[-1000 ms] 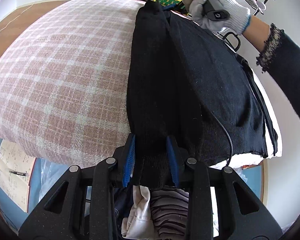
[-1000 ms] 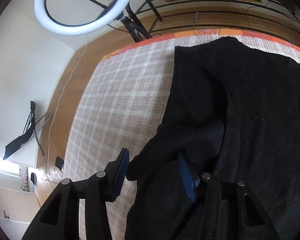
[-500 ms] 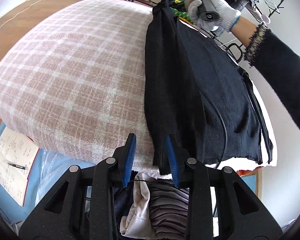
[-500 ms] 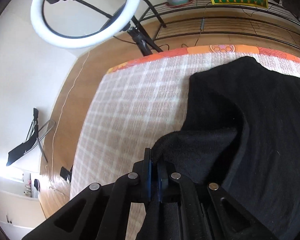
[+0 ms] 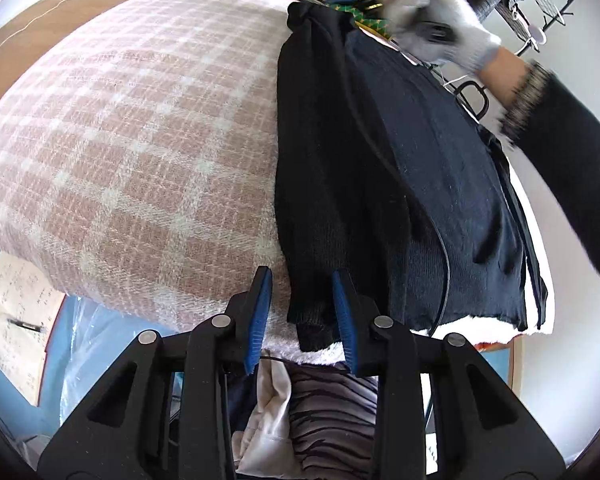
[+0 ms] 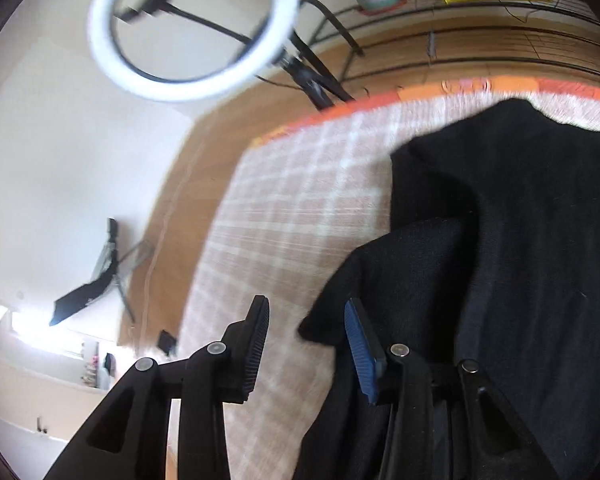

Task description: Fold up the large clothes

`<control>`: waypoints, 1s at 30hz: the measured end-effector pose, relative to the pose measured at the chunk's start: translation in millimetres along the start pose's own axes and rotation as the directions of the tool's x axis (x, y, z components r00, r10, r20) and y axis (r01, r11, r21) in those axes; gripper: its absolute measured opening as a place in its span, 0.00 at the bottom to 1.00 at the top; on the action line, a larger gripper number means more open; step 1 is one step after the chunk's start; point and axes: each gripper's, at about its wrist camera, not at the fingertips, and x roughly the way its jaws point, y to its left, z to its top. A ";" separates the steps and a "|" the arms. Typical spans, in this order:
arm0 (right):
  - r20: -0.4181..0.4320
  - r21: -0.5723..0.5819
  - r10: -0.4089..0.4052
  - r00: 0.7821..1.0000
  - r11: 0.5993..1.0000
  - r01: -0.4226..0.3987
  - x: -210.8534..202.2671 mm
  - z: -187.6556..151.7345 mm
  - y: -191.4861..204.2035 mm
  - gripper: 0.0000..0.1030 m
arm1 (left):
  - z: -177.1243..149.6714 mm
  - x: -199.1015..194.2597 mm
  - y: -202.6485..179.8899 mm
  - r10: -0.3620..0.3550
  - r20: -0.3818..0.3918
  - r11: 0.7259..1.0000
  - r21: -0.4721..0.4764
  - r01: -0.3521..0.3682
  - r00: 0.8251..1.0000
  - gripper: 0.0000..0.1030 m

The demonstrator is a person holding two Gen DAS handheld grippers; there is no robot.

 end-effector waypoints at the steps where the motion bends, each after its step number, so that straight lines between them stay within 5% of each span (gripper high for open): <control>1: 0.008 -0.003 0.036 0.999 0.999 -0.036 -15.6 -5.0 2.5 0.43 | -0.4 1.8 -1.9 0.007 0.006 1.000 0.008 -0.007 1.000 0.30; 8: 0.096 -0.118 0.128 0.987 0.986 -0.117 -150.2 -82.7 13.5 0.52 | -2.0 6.5 -0.8 -0.042 0.003 0.999 -0.030 0.042 0.999 0.07; 15: 0.125 -0.077 0.038 0.991 0.997 -0.029 -230.1 -180.2 -34.3 0.51 | -8.3 -37.8 13.7 -0.107 0.073 0.984 -0.138 0.116 0.992 0.05; 21: 0.085 -0.062 -0.035 0.996 0.997 0.040 -240.3 -229.5 -65.5 0.51 | -7.9 -30.7 1.4 -0.042 0.055 0.996 -0.077 0.046 0.998 0.05; 27: 0.059 -0.168 -0.065 0.996 0.983 0.074 -225.4 -248.1 -45.6 0.51 | -11.6 -23.1 -0.4 -0.027 0.061 0.995 -0.091 0.033 0.998 0.07; 30: 0.107 -0.258 -0.075 0.991 0.961 0.101 -224.5 -246.0 -22.0 0.54 | -12.7 -17.8 -1.5 0.006 0.078 0.996 -0.091 0.001 0.997 0.23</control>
